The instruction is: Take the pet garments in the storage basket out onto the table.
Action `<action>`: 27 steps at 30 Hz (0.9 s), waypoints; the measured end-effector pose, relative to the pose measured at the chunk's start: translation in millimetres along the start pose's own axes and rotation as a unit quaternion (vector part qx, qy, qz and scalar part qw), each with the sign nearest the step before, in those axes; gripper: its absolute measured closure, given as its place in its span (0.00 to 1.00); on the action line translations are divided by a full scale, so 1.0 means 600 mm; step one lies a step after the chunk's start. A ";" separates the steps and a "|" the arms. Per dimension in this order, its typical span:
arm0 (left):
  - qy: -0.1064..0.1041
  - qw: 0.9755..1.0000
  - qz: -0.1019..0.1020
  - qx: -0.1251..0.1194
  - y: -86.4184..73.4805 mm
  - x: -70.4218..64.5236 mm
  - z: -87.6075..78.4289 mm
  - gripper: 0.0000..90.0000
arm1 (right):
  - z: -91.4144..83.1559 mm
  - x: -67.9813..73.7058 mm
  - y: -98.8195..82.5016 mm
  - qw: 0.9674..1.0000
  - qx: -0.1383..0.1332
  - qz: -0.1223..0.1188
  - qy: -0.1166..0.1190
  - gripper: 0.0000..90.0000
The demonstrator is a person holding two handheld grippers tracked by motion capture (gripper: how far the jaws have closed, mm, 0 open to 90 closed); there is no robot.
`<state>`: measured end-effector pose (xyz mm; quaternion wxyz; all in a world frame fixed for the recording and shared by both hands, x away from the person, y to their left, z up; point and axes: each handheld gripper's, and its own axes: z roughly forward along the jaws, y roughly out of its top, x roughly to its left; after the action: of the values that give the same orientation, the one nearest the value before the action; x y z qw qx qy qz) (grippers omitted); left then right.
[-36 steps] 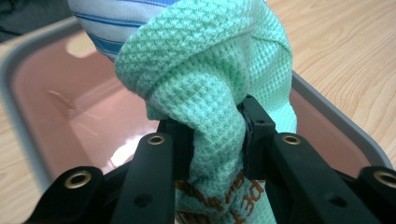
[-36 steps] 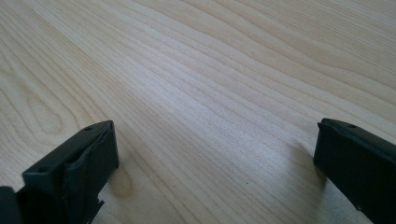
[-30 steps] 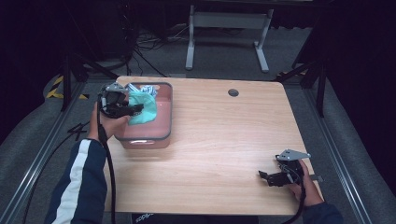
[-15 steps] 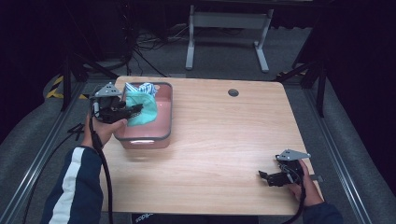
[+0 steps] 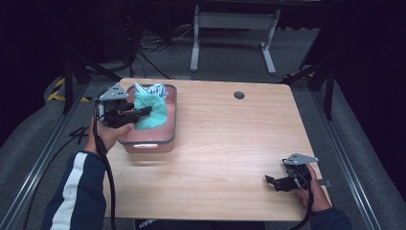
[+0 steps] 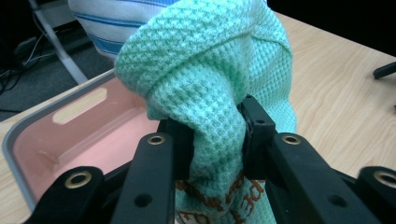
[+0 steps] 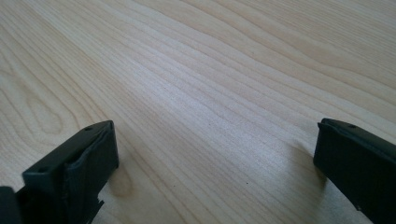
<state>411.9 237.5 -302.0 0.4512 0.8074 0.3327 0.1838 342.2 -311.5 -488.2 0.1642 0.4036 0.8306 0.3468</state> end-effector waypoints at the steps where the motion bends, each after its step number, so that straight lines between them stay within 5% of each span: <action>1: -0.003 1.000 0.003 0.000 0.003 -0.003 0.000 0.78 | 0.000 0.000 0.000 1.000 0.000 0.000 0.000 0.00; 9: -0.020 1.000 0.018 -0.002 0.024 -0.026 0.011 0.78 | 0.000 0.000 0.000 1.000 0.000 0.000 0.000 0.00; 27: -0.065 0.996 0.050 0.018 0.049 -0.082 0.079 0.78 | 0.000 0.000 0.000 1.000 0.000 0.000 0.000 0.00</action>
<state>415.9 163.2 -301.9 0.4476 0.8412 0.2649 0.1479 342.2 -311.5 -488.2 0.1643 0.4035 0.8306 0.3468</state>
